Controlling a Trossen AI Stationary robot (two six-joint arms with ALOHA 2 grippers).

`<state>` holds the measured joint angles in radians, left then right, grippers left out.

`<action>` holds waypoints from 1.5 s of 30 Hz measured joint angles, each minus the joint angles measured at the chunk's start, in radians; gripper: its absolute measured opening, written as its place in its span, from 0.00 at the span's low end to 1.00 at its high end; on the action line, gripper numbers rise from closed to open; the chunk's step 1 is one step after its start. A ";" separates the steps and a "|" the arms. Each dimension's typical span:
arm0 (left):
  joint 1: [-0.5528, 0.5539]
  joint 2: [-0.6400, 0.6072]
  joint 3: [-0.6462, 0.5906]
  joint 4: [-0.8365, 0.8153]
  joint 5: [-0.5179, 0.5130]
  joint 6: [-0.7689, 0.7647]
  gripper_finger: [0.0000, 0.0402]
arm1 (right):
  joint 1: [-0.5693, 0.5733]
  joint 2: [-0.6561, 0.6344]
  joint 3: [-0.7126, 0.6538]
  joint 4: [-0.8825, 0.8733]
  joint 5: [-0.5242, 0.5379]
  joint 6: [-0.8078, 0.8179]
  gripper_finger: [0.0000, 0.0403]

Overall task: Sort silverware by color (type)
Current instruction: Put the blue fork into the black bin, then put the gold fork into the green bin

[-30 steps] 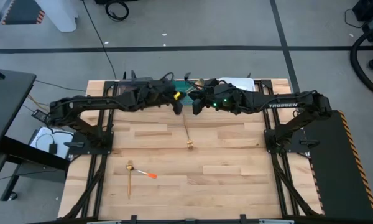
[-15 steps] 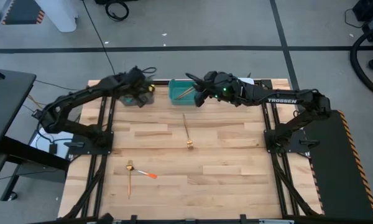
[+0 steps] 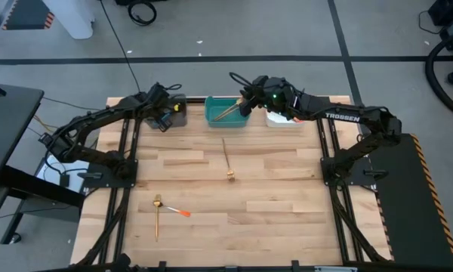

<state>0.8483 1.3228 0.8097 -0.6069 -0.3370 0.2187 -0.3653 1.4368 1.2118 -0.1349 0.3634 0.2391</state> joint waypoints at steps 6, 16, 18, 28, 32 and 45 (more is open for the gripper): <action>0.007 0.000 0.000 -0.031 0.000 0.001 0.14 | -0.025 0.000 0.000 0.000 -0.077 -0.006 0.24; -0.021 -0.003 0.036 -0.224 0.117 -0.321 0.25 | -0.028 0.000 0.000 -0.001 -0.097 -0.009 0.24; -0.045 -0.013 0.043 -0.284 0.221 -0.421 0.24 | -0.034 0.000 0.000 -0.001 -0.097 -0.028 0.24; -0.378 -0.130 0.043 -0.503 0.406 -0.873 0.23 | -0.078 0.000 0.000 -0.010 -0.097 -0.104 0.24; -0.587 -0.194 0.043 -0.520 0.413 -1.157 0.23 | -0.091 0.000 0.000 -0.038 -0.097 -0.108 0.24; -1.230 -0.191 0.003 -0.491 0.351 -1.873 0.23 | -0.064 0.000 0.000 -0.094 -0.186 0.034 0.24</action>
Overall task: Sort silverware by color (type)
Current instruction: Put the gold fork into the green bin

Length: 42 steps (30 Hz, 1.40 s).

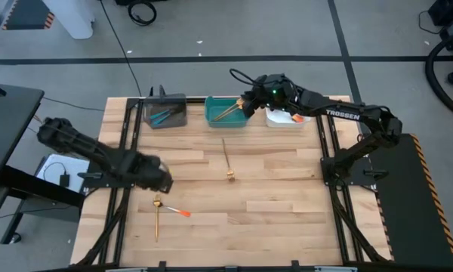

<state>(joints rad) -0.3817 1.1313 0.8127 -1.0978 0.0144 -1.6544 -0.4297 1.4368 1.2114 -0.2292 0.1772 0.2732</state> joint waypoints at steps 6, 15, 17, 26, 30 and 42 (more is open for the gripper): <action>-0.172 0.044 -0.006 0.014 -0.044 -0.207 0.23 | 0.043 0.000 0.000 -0.025 -0.018 0.057 0.24; -0.326 0.174 -0.006 0.105 -0.053 -0.322 0.23 | 0.134 0.000 0.000 -0.102 -0.019 0.076 0.24; -0.338 0.206 -0.006 0.106 -0.053 -0.345 0.23 | 0.159 0.000 0.000 -0.110 -0.019 0.092 0.24; -0.347 0.311 -0.006 0.268 -0.060 -0.403 0.23 | 0.269 0.000 0.000 -0.111 0.014 0.125 0.24; -0.347 0.376 -0.006 0.294 -0.062 -0.416 0.23 | 0.297 0.000 0.000 -0.111 0.032 0.125 0.24; -0.347 0.422 -0.006 0.287 -0.060 -0.477 0.23 | 0.354 0.000 0.000 -0.111 0.034 0.125 0.24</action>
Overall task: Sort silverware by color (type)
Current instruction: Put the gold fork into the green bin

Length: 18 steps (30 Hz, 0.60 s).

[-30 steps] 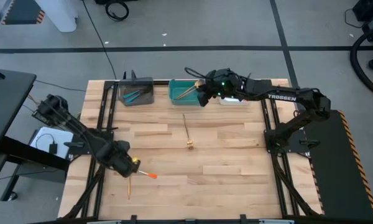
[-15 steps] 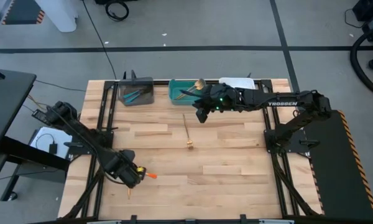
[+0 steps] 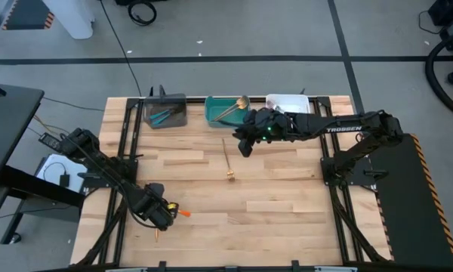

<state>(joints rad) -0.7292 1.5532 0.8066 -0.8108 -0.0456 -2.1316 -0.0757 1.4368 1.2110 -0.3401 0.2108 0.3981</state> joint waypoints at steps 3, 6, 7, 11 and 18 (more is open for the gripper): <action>0.000 0.000 0.000 0.010 -0.001 -0.006 0.23 | 0.004 0.000 0.000 0.000 0.000 0.000 0.24; -0.003 -0.001 0.012 0.021 -0.001 -0.007 0.23 | 0.003 0.000 0.000 0.000 0.000 -0.005 0.24; -0.005 -0.002 0.022 0.021 -0.002 -0.006 0.23 | 0.003 0.000 0.000 0.000 0.000 -0.005 0.24; -0.011 -0.002 0.038 -0.012 -0.003 -0.007 0.23 | 0.001 0.000 0.000 0.000 0.005 -0.007 0.24; -0.028 0.006 0.037 -0.083 -0.001 -0.039 0.23 | -0.003 0.000 0.000 0.001 0.006 -0.008 0.24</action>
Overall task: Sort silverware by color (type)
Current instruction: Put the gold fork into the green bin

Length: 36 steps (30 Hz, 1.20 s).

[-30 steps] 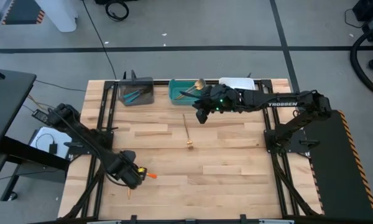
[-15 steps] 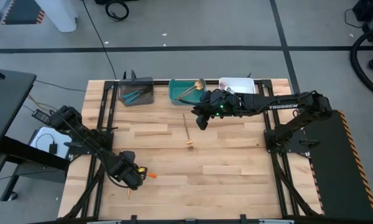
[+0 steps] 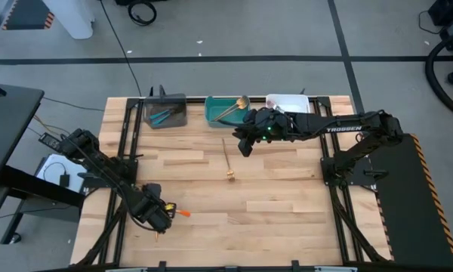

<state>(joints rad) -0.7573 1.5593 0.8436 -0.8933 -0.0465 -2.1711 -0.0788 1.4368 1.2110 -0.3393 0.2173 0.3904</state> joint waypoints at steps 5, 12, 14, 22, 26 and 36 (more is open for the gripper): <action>0.003 0.017 0.000 0.031 0.000 0.002 0.23 | 0.000 0.000 0.000 0.000 0.000 0.000 0.24; 0.003 0.133 0.007 0.044 0.080 -0.004 0.20 | 0.000 0.000 0.000 -0.003 0.001 0.000 0.24; 0.002 0.144 0.008 0.051 0.067 0.008 0.19 | 0.000 0.000 0.000 -0.004 0.001 0.000 0.24; 0.009 0.090 0.000 0.044 0.059 0.051 0.03 | 0.000 0.000 0.000 -0.001 0.001 0.000 0.24; 0.005 0.031 0.016 0.010 0.051 0.083 0.03 | 0.000 0.000 0.000 0.000 -0.001 0.002 0.24; 0.060 -0.126 0.200 -0.157 -0.378 0.214 0.03 | -0.009 0.000 0.000 0.019 -0.077 0.088 0.24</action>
<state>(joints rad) -0.6971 1.4336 1.0432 -1.0500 -0.4247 -1.9571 -0.0880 1.4371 1.2110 -0.3201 0.1400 0.4784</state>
